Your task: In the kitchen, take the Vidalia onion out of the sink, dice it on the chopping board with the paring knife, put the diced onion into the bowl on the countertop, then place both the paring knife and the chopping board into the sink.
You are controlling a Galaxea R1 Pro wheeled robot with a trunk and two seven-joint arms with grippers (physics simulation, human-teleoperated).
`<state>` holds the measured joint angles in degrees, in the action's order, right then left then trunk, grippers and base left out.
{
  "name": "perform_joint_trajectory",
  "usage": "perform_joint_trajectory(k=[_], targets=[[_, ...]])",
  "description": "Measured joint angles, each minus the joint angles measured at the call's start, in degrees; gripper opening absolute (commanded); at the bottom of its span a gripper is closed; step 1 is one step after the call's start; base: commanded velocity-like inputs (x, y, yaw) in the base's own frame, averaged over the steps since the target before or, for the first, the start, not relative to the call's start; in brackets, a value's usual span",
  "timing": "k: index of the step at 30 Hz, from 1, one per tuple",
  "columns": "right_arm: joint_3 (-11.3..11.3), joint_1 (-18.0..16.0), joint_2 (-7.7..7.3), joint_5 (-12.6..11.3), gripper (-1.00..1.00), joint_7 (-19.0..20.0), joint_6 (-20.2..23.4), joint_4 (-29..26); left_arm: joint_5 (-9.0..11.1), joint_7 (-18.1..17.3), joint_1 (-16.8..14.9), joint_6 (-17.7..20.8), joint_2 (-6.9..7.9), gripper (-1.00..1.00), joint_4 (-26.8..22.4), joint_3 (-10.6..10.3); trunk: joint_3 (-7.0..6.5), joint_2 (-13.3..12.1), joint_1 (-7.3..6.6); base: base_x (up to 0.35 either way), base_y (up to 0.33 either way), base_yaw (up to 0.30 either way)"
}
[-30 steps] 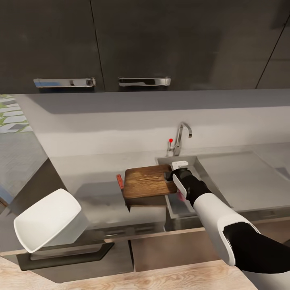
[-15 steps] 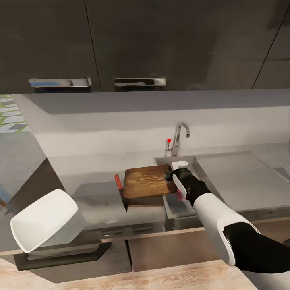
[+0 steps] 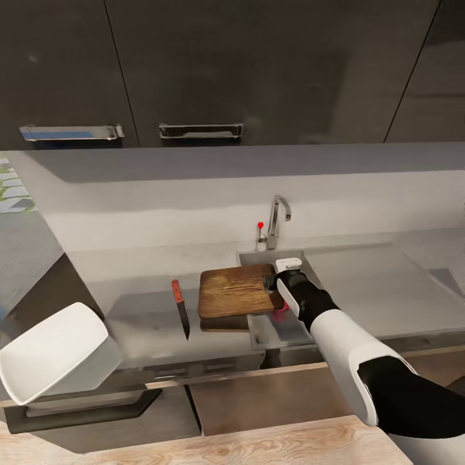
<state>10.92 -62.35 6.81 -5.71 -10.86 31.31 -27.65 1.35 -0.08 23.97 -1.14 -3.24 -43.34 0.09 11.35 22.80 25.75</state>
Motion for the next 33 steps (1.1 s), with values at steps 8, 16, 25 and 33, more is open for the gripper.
perform_joint_trajectory(k=[8, 16, 25, 33], targets=[[0.01, 0.0, 0.0, 0.0, -1.0, 0.0, 0.01, 0.03, 0.0, 0.0, 0.0, 0.0, 0.0, 1.0, -0.07, 0.06, 0.53, -0.01, 0.0, 0.0, -0.001, 0.0], [0.02, 0.0, 0.0, 0.0, -1.0, 0.0, 0.0, 0.03, 0.0, 0.01, 0.0, 0.06, 0.06, 1.0, -0.07, 0.07, 1.25, 0.0, 0.0, 0.0, 0.0, 0.0], [0.01, 0.0, 0.0, 0.0, -1.0, 0.0, 0.01, 0.03, 0.0, 0.02, 0.0, 0.07, 0.04, 1.0, -0.09, 0.07, 2.06, 0.0, 0.0, 0.0, 0.0, 0.0], [-0.01, 0.0, 0.0, -0.05, -1.0, 0.01, 0.0, 0.03, 0.0, 0.01, 0.0, 0.04, 0.08, 1.0, -0.02, 0.07, 2.79, 0.0, 0.0, 0.0, 0.0, 0.0]])
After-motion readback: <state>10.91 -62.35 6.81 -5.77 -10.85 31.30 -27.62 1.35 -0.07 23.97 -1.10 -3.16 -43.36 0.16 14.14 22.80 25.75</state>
